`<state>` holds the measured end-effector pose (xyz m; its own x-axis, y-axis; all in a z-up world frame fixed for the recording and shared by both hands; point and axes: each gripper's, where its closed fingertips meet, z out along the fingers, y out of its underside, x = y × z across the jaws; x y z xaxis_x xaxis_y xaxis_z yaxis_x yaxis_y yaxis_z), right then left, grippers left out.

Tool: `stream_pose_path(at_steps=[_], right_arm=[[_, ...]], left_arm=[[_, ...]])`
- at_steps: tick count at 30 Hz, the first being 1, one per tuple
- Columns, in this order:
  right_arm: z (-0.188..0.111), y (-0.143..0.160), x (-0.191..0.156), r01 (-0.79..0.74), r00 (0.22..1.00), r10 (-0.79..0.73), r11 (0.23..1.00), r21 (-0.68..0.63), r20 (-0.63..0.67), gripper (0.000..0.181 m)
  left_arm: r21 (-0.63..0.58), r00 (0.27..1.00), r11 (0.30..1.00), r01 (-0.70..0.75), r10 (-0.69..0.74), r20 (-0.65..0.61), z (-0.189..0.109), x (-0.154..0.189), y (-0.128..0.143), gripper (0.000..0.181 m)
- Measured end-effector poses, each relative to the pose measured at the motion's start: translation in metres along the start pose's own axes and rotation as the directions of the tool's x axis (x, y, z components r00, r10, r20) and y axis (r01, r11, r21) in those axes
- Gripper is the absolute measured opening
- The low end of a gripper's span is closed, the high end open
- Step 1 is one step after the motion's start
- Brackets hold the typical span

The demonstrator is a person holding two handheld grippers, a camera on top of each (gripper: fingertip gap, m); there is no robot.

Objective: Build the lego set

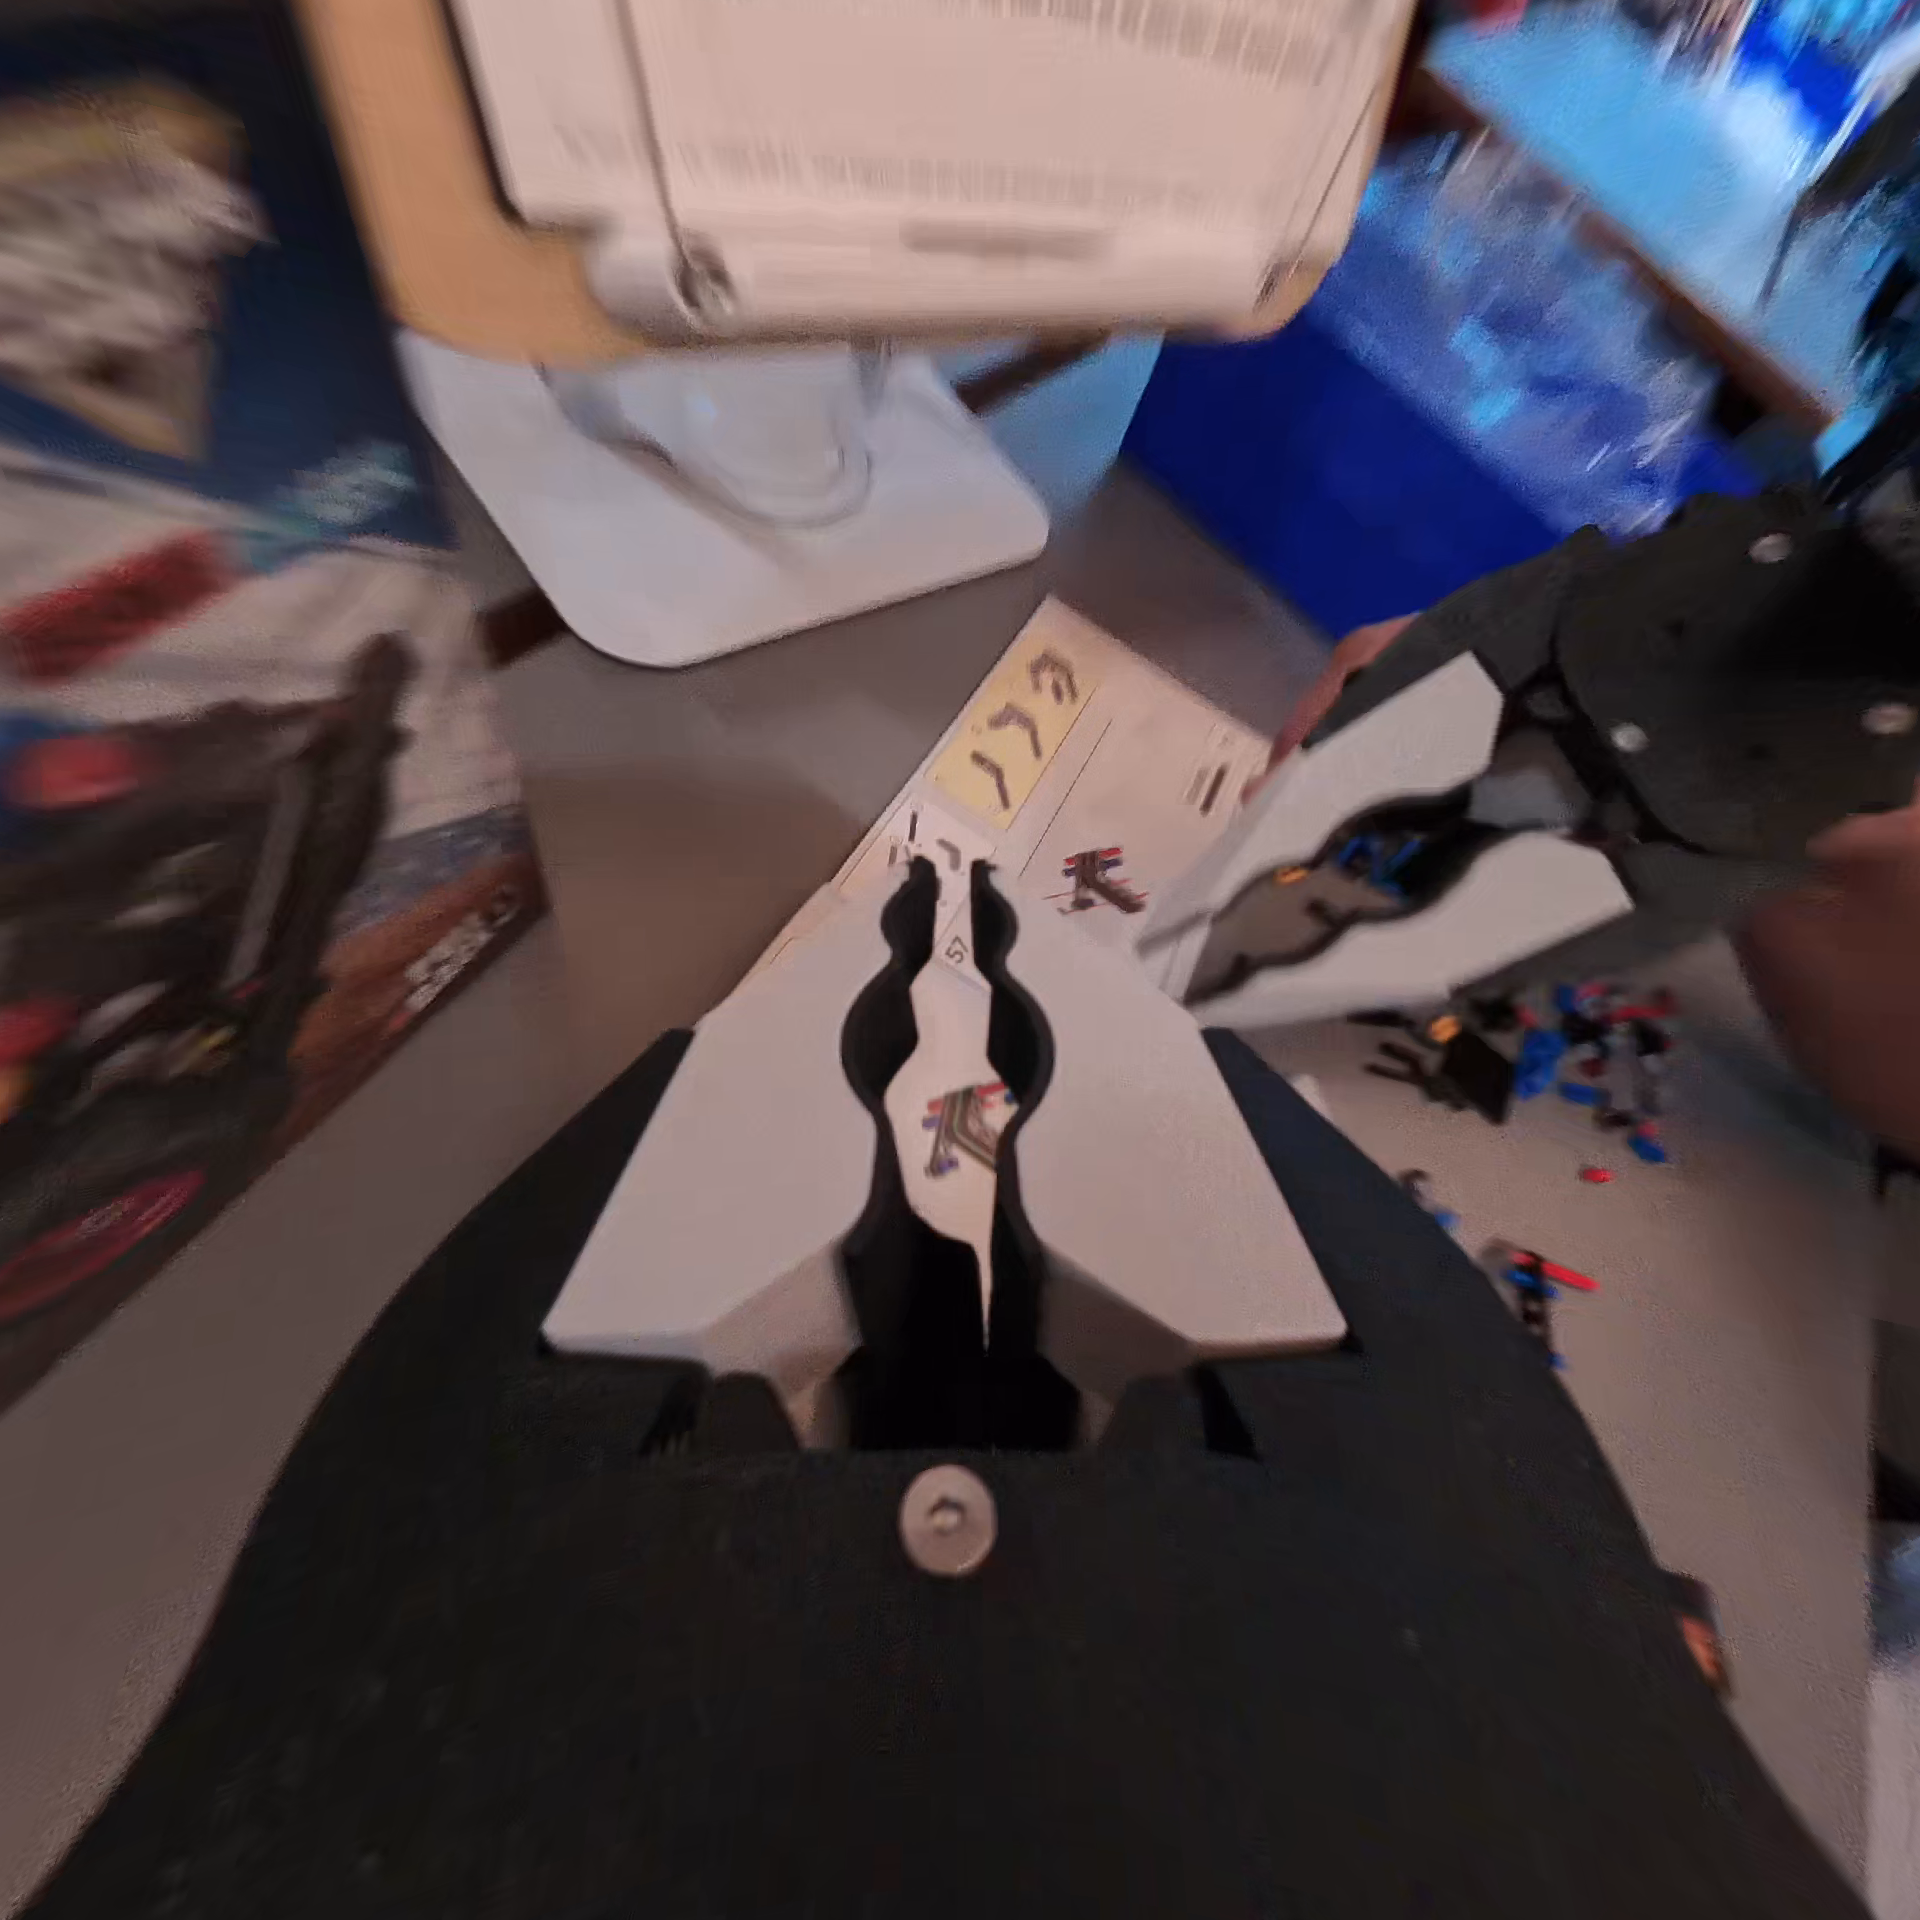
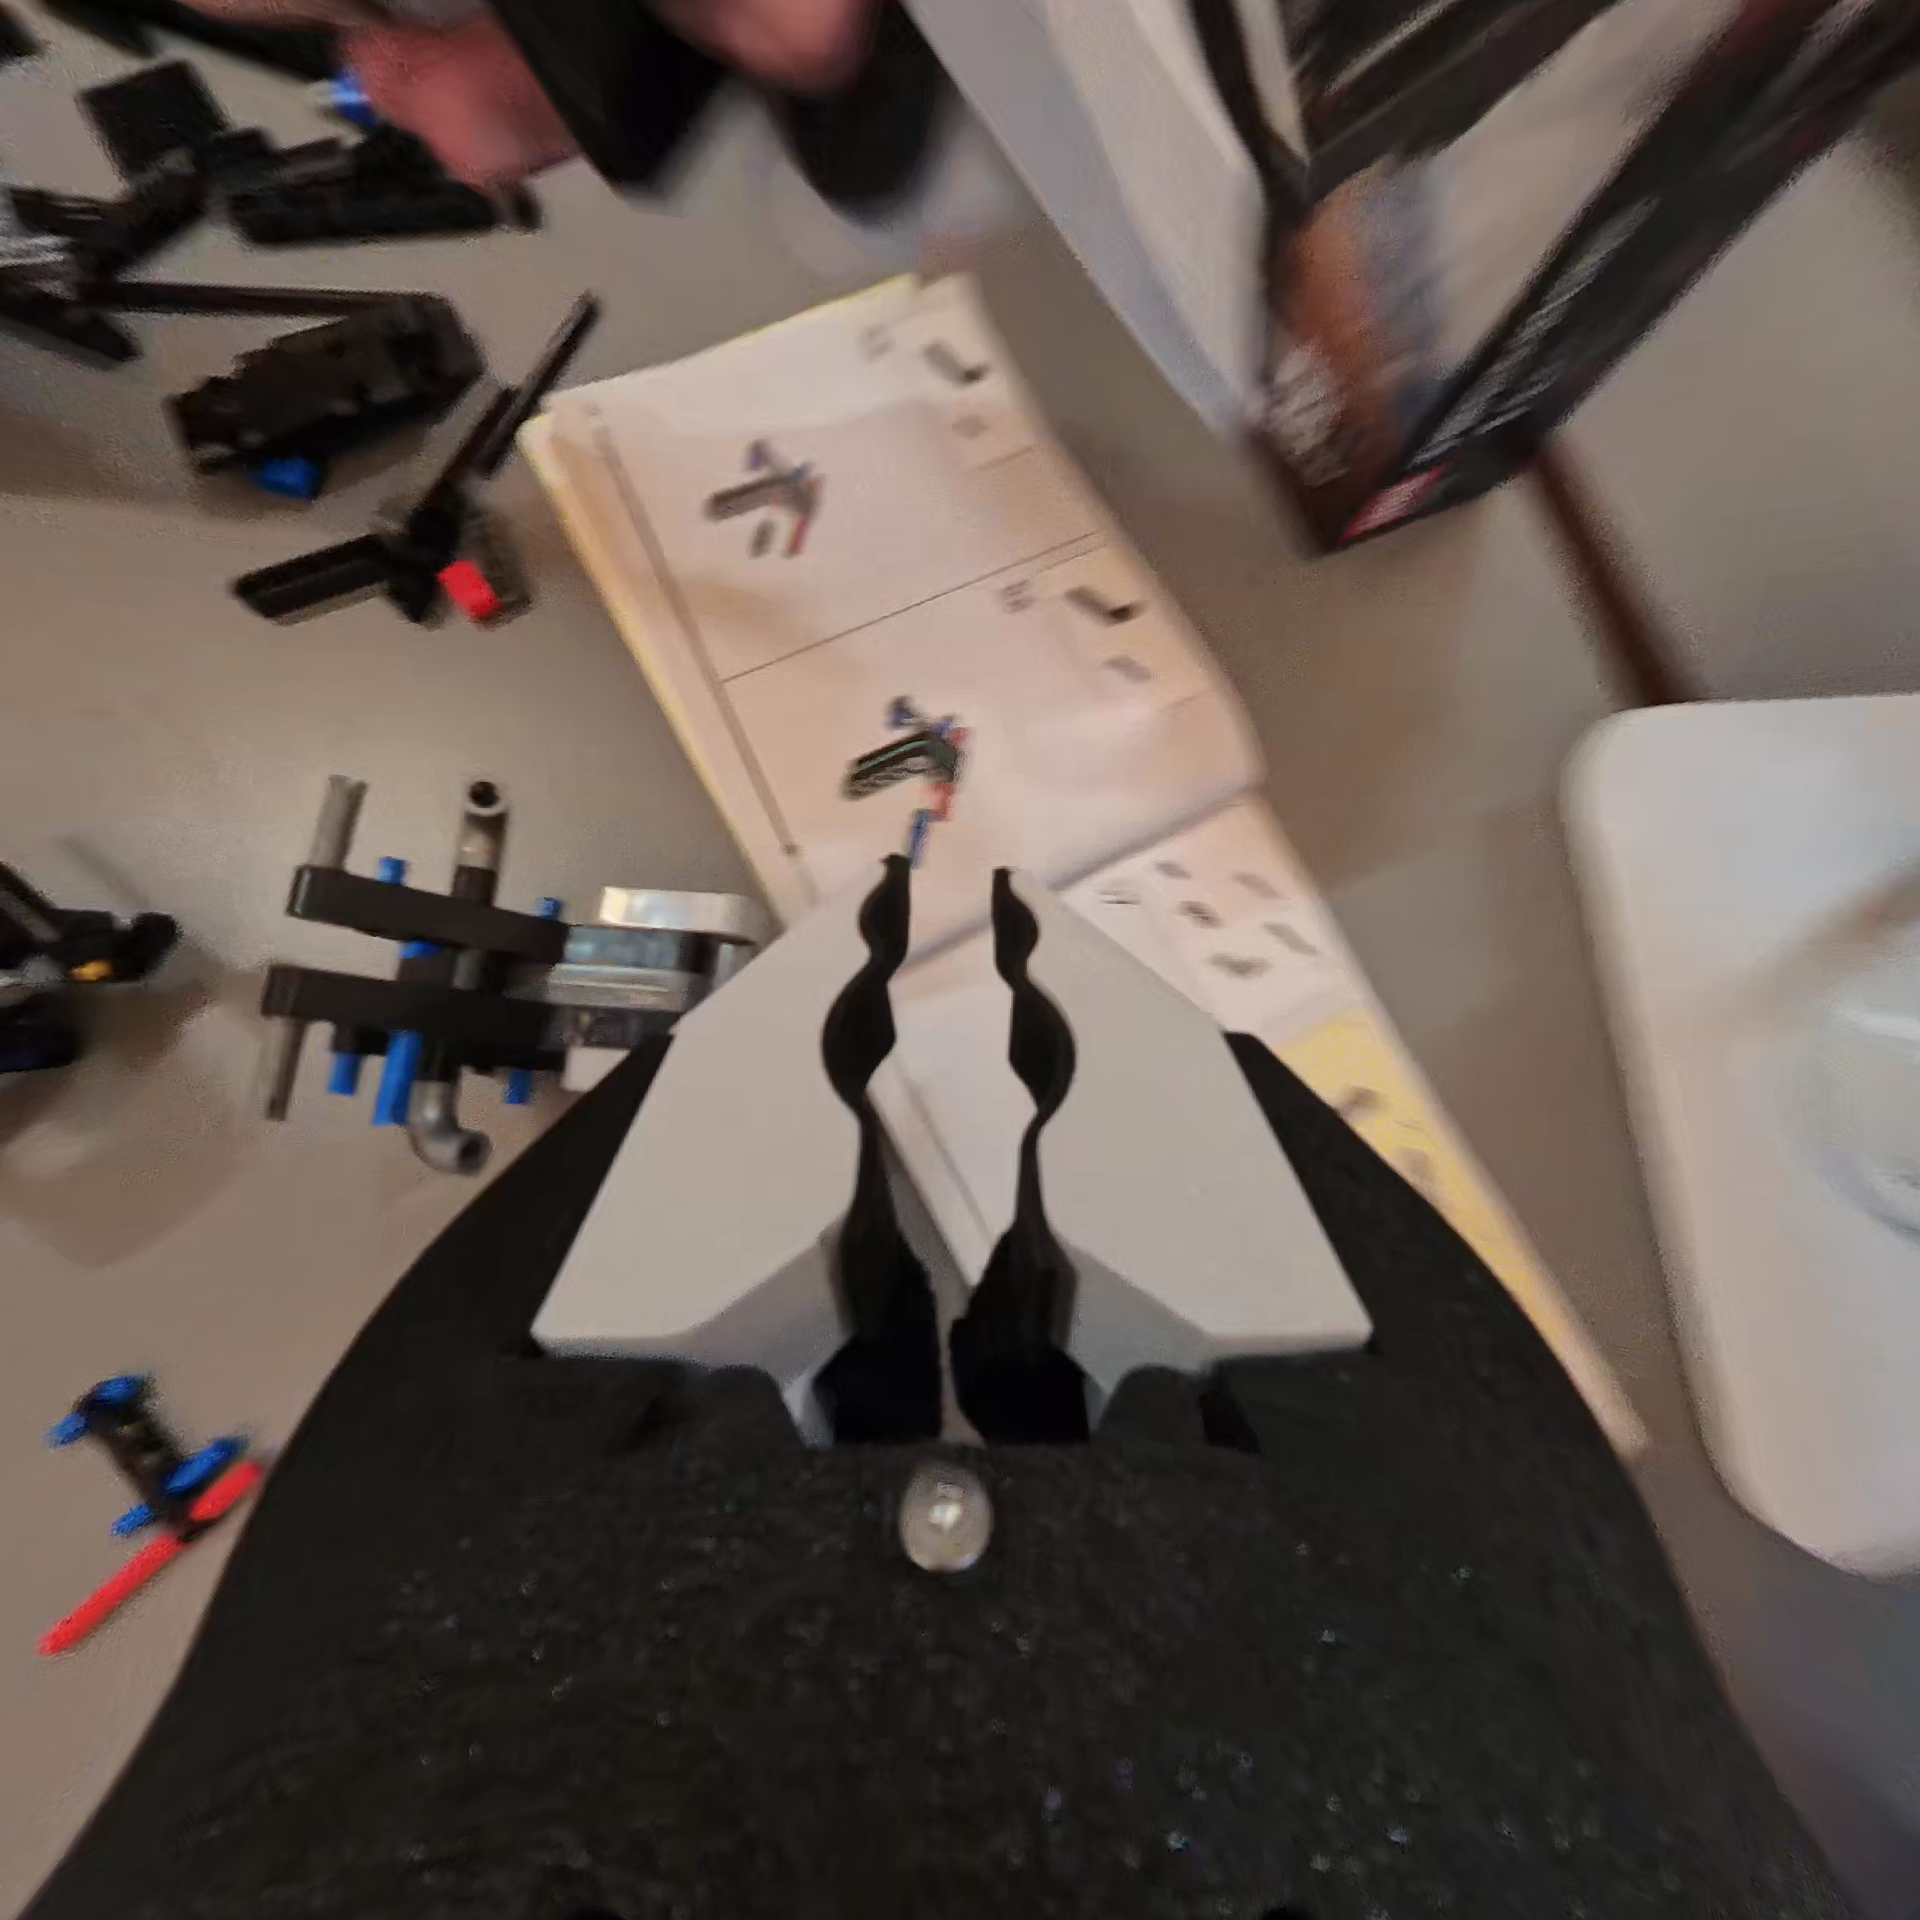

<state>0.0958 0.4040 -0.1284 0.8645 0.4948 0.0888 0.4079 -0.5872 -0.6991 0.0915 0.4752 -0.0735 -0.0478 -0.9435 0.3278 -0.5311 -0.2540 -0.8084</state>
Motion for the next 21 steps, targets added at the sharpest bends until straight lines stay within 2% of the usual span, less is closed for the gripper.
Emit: stream_pose_path(at_steps=[1, 3, 5, 7, 9, 11, 17, 21], right_arm=[[-0.017, -0.005, 0.011, 0.033, 0.995, -0.032, 0.999, 0.018, -0.093, 0.015], [-0.047, -0.005, 0.021, 0.022, 0.981, -0.009, 0.998, 0.064, -0.195, 0.011], [-0.064, 0.005, 0.015, -0.08, 0.981, 0.106, 0.985, 0.155, -0.164, 0.013], [-0.075, 0.021, 0.01, -0.196, 0.966, 0.23, 0.949, 0.248, -0.117, 0.014], [-0.079, 0.044, 0.006, -0.26, 0.949, 0.299, 0.923, 0.285, -0.102, 0.015], [-0.081, 0.064, 0.003, -0.253, 0.945, 0.295, 0.933, 0.254, -0.141, 0.016], [-0.093, 0.077, -0.003, -0.244, 0.937, 0.302, 0.926, 0.289, -0.174, 0.016], [-0.094, 0.069, -0.002, -0.252, 0.935, 0.318, 0.905, 0.342, -0.154, 0.016]], left_arm=[[0.037, 1.0, 0.999, -0.004, 0.003, 0.022, -0.026, -0.002, 0.0, 0.007], [0.05, 0.992, 0.998, -0.045, 0.039, 0.122, -0.071, -0.013, 0.018, 0.017], [0.052, 0.978, 0.996, -0.072, 0.06, 0.201, -0.105, -0.021, 0.043, 0.023], [0.033, 0.96, 0.995, -0.093, 0.081, 0.268, -0.125, -0.025, 0.071, 0.03], [-0.032, 0.941, 0.988, -0.148, 0.151, 0.303, -0.13, -0.024, 0.097, 0.031], [-0.098, 0.918, 0.978, -0.185, 0.208, 0.336, -0.128, -0.023, 0.116, 0.031], [-0.027, 0.931, 0.973, -0.228, 0.226, 0.288, -0.123, -0.01, 0.121, 0.013], [0.011, 0.956, 0.985, -0.174, 0.167, 0.243, -0.118, -0.015, 0.129, 0.013]])
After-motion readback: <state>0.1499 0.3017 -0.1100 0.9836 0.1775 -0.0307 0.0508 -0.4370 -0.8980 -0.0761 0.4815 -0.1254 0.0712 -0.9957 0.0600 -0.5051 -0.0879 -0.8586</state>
